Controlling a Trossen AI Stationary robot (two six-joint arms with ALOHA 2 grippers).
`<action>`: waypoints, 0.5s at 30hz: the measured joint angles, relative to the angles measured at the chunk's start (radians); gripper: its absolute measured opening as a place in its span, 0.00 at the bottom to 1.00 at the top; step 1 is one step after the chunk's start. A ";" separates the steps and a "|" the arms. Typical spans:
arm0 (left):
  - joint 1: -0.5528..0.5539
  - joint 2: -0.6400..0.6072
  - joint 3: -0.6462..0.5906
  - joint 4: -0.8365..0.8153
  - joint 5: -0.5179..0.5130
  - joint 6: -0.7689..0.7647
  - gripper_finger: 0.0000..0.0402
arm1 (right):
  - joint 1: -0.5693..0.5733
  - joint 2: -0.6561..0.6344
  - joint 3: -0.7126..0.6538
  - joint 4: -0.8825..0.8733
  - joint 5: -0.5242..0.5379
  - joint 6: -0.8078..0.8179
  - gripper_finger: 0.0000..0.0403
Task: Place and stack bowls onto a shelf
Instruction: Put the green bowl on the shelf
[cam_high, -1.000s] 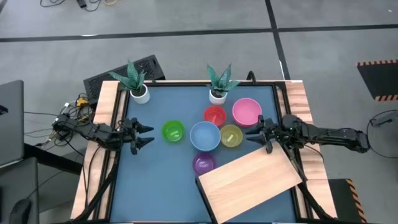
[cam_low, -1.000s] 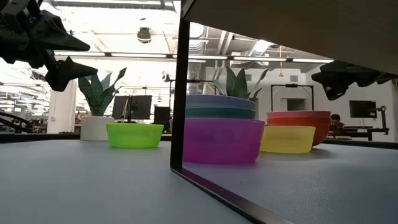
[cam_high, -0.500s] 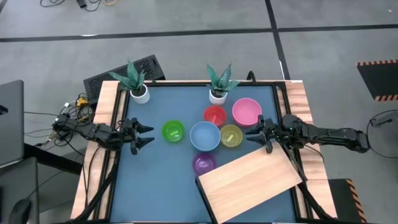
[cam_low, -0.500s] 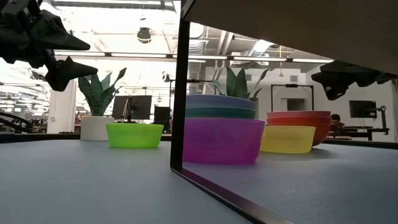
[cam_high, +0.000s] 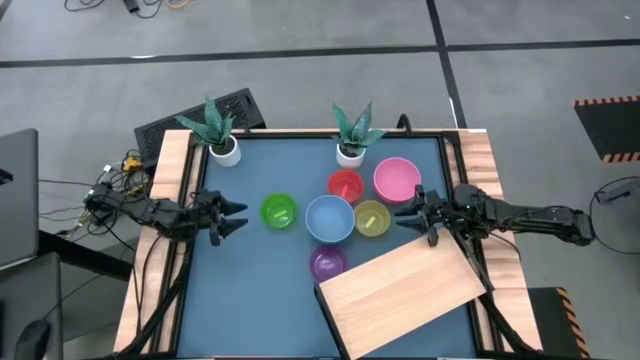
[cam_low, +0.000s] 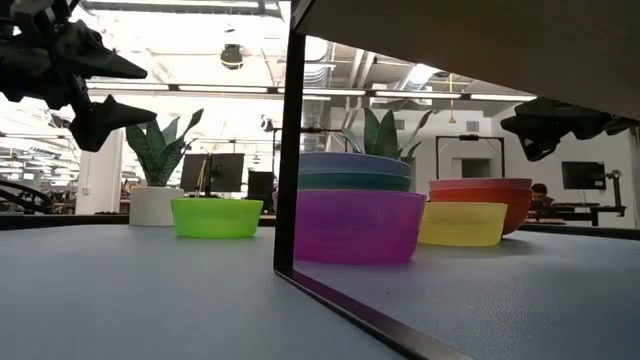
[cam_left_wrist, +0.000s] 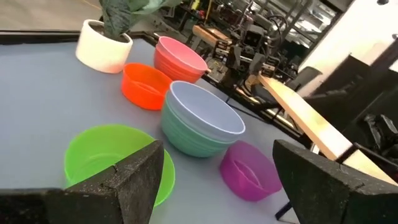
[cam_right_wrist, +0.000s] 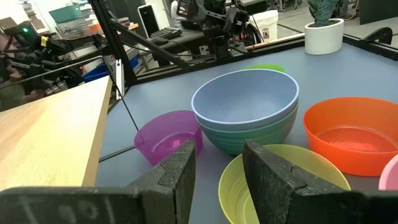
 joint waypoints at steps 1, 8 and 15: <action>0.000 0.000 0.000 0.000 -0.014 -0.003 0.71 | 0.000 0.000 0.000 0.000 0.000 0.000 0.40; 0.000 0.000 -0.002 0.023 -0.093 -0.040 0.71 | 0.000 0.000 0.000 0.000 0.000 0.000 0.40; 0.000 0.000 -0.003 0.207 -0.118 -0.102 0.71 | 0.000 0.000 0.000 0.000 0.000 0.000 0.40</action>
